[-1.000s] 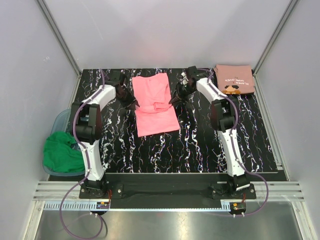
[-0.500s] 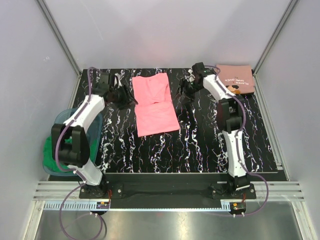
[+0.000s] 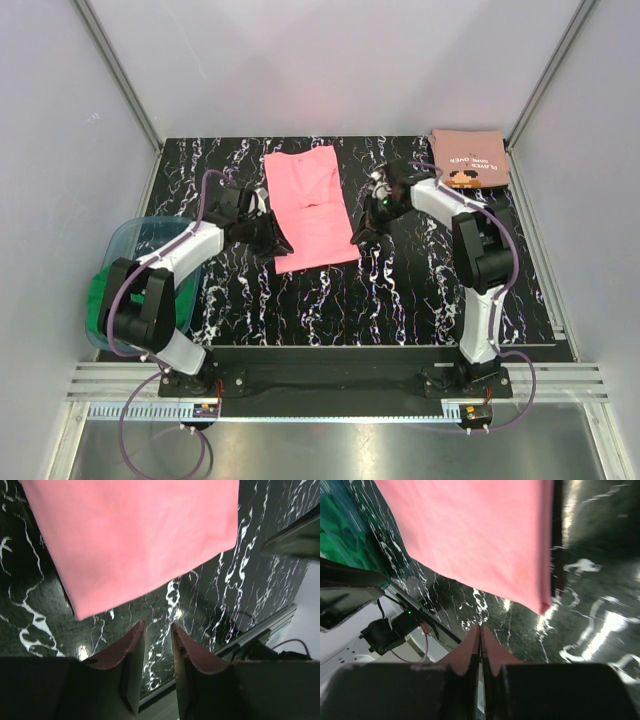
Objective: Fold and stack the t-shirts
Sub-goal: Fold the tshirt
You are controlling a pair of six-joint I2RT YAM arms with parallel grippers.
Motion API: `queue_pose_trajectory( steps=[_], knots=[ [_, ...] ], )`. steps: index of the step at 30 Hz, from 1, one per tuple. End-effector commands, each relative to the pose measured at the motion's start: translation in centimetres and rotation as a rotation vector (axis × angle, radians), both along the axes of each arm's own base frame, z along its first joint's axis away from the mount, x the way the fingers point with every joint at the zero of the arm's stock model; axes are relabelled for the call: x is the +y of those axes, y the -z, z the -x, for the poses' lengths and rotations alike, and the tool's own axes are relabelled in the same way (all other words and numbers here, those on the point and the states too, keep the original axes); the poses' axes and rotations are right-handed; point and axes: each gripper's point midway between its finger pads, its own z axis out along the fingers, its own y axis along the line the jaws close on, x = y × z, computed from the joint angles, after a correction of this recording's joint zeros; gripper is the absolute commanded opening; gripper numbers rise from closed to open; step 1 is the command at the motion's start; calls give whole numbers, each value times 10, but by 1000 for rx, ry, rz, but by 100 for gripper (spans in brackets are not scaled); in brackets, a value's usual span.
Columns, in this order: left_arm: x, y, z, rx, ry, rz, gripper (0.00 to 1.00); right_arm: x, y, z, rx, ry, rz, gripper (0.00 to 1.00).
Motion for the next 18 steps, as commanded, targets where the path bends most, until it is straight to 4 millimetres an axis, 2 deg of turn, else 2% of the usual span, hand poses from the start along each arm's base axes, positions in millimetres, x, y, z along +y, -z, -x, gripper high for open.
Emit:
queue_pose_trajectory(
  steps=[1,4,7,11,14,18],
  knots=[
    [-8,-4,-19,-26,-28,66,31,42,-1,7,-21,-71,-86,6],
    [-8,7,-22,-5,-40,67,29,50,8,6,-1,-68,-113,0],
    [-7,23,-19,41,-42,59,27,48,18,5,2,-76,-98,0],
    [15,52,-7,108,-104,-1,27,38,48,15,47,-73,-54,0],
    [25,67,0,132,-99,-40,26,24,67,19,71,-47,-38,0],
    [38,81,12,152,-85,-112,26,7,78,25,94,-16,-30,0]
  ],
)
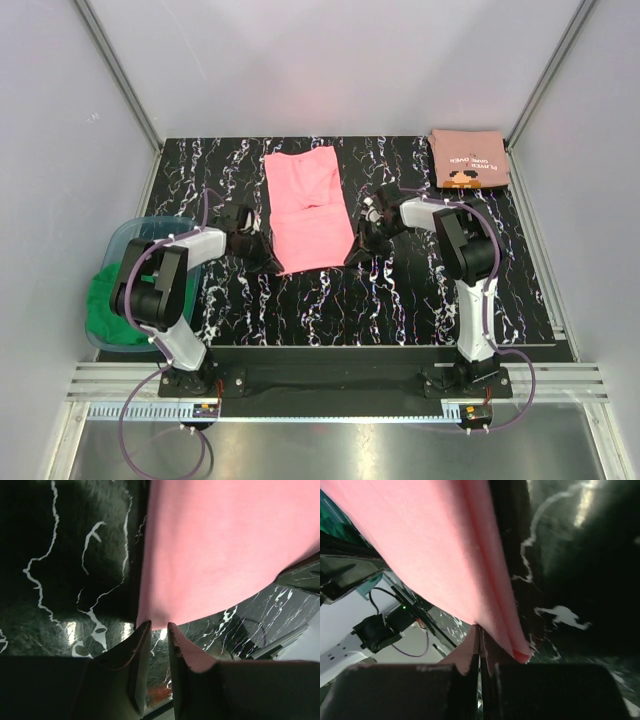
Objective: Fold and stack the t-shirts
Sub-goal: Fold the tshirt
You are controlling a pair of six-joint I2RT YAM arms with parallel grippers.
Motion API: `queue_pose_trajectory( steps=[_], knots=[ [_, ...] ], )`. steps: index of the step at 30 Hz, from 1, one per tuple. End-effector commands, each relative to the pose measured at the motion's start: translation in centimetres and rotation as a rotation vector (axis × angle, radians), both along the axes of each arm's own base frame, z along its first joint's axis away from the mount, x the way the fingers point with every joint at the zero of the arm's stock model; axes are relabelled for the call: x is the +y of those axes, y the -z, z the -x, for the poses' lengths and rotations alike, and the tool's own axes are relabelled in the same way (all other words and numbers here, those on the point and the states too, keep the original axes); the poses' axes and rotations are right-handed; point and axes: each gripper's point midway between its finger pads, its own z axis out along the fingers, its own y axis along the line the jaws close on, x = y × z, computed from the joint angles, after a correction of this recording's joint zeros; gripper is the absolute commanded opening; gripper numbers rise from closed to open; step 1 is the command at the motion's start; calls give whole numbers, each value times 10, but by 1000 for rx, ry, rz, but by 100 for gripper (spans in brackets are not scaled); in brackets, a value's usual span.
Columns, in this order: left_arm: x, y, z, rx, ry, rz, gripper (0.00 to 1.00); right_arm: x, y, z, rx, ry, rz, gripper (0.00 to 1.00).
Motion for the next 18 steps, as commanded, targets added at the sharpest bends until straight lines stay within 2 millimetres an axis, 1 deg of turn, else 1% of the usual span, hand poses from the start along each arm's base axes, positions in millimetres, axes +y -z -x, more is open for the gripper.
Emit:
queue_pose_trajectory(
  steps=[1,3,7,9,10,11,12,13,14,15,16,17,18],
  knots=[
    [14,7,4,-33,32,-74,26,-16,8,-7,-36,28,13,0],
    [18,7,5,-37,36,-92,26,-19,8,-4,-26,32,14,0],
    [26,1,11,-41,68,-136,26,-20,-14,-7,-63,46,12,0],
    [28,-9,11,-66,73,-146,26,-21,-22,-8,-68,48,14,0],
    [31,-13,14,-69,83,-159,27,-20,-31,-9,-84,52,7,0],
    [32,-25,12,-102,79,-162,28,-21,-35,-8,-84,52,12,0],
    [32,-32,13,-117,83,-159,32,-22,-39,-7,-90,47,16,4],
    [34,-39,17,-122,87,-162,41,-22,-48,-7,-110,49,17,7],
    [33,-54,16,-166,82,-149,45,-26,-50,-5,-111,55,35,12],
    [32,-60,18,-178,79,-143,48,-28,-59,-5,-133,59,40,23],
    [31,-66,19,-189,70,-130,51,-30,-59,-3,-135,66,54,29],
    [27,-71,22,-196,70,-99,61,-35,-57,0,-129,69,76,35],
    [24,-76,24,-204,66,-77,63,-37,-58,0,-137,72,88,40]
  ],
)
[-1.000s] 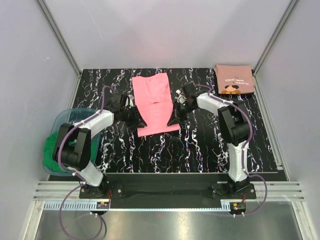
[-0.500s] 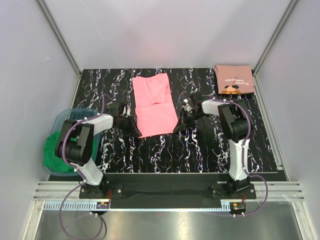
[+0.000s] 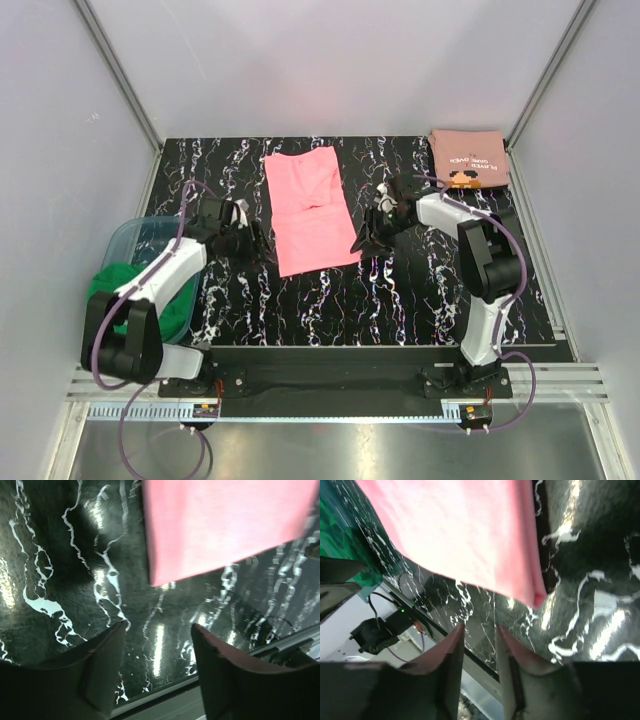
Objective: Fold and stack the t-shirts
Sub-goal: Fold the tshirt
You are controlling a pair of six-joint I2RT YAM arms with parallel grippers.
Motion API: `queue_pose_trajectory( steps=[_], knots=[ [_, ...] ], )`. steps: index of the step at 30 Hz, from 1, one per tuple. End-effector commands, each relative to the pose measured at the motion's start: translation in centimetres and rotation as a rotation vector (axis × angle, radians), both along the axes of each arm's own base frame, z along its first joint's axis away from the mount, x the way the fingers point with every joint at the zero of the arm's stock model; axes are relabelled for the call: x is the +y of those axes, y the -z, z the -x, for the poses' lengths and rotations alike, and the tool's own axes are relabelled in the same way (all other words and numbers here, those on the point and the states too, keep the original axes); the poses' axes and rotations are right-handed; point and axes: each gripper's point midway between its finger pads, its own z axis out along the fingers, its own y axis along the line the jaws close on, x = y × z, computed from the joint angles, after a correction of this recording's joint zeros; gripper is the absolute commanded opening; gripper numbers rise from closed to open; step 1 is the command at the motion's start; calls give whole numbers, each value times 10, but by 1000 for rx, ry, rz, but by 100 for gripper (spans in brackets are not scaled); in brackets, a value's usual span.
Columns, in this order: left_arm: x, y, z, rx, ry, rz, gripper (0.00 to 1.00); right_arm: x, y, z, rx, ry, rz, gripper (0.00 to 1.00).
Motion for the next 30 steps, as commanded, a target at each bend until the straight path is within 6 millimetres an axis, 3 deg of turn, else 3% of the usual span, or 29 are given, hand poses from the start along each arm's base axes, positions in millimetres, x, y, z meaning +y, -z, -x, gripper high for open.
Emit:
queue_pose_trajectory(
  steps=[1,4,5,7,10,14,21,30],
  knots=[
    [-6,-23,2,-42,-11,60,64,-14,-18,2,-61,25,63,50],
    [-15,-17,3,-19,-55,127,63,-21,-8,2,-62,52,107,60],
    [-16,-15,2,-15,-72,140,55,-23,-4,-1,-66,63,121,63],
    [-17,-5,-1,-9,-132,165,49,-24,4,-4,-62,74,134,64],
    [-18,15,-4,40,-192,179,49,-28,17,-10,-62,81,157,64],
    [-16,31,-4,94,-250,163,53,-32,30,-13,-33,100,145,61],
    [-10,34,-6,96,-293,137,55,-27,50,-12,26,153,106,52],
    [-6,43,5,143,-330,119,65,-30,63,-8,35,145,114,44]
  ],
)
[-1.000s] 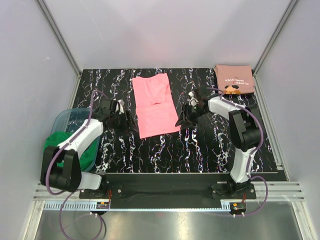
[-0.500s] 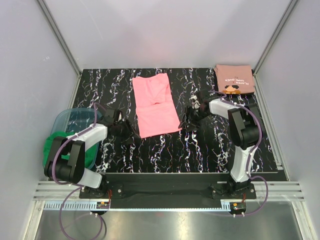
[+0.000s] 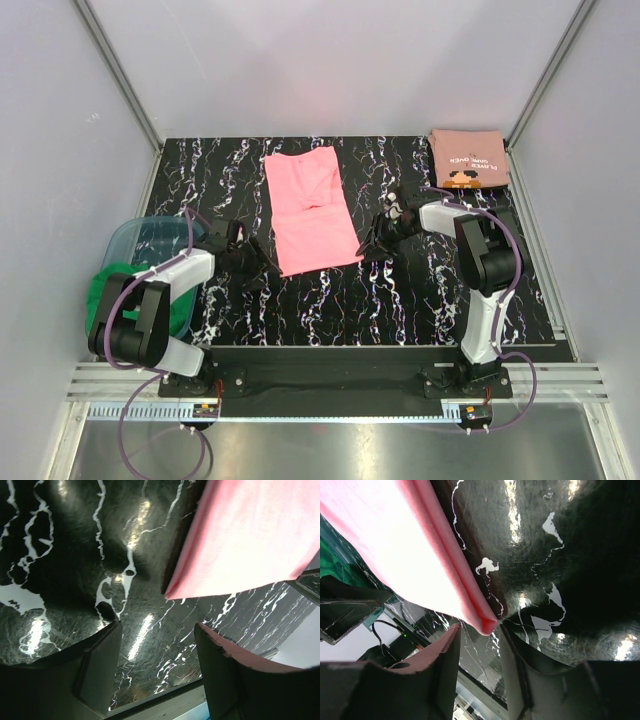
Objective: Fold and stack the t-shirts
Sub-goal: Fold the tshirt
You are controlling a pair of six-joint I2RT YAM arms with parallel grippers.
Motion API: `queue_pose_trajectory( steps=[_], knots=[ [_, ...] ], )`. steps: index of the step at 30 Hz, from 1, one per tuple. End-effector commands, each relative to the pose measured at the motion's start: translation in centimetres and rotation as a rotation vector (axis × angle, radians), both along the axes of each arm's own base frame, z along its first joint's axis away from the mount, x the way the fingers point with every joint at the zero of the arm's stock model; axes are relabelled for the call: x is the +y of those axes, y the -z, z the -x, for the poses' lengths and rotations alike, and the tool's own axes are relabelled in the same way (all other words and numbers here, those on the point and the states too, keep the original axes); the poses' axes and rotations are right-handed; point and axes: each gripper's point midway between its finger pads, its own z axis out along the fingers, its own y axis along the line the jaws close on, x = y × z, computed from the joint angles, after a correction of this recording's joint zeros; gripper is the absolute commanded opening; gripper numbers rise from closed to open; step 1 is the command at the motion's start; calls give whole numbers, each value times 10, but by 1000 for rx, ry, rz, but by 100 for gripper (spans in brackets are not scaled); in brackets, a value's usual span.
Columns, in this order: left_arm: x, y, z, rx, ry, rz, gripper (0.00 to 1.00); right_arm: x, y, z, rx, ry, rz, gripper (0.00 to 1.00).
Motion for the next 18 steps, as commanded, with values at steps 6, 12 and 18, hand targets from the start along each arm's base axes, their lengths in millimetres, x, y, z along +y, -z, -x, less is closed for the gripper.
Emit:
queue_pose_trajectory(
  steps=[6,12,18],
  knots=[
    [2,4,-5,8,-44,-7,65,-10,37,2,28,17,70,38],
    [-3,16,-4,51,-76,30,65,-9,37,1,36,26,67,16],
    [2,27,-8,78,-128,2,60,-9,32,2,37,27,67,0]
  ],
)
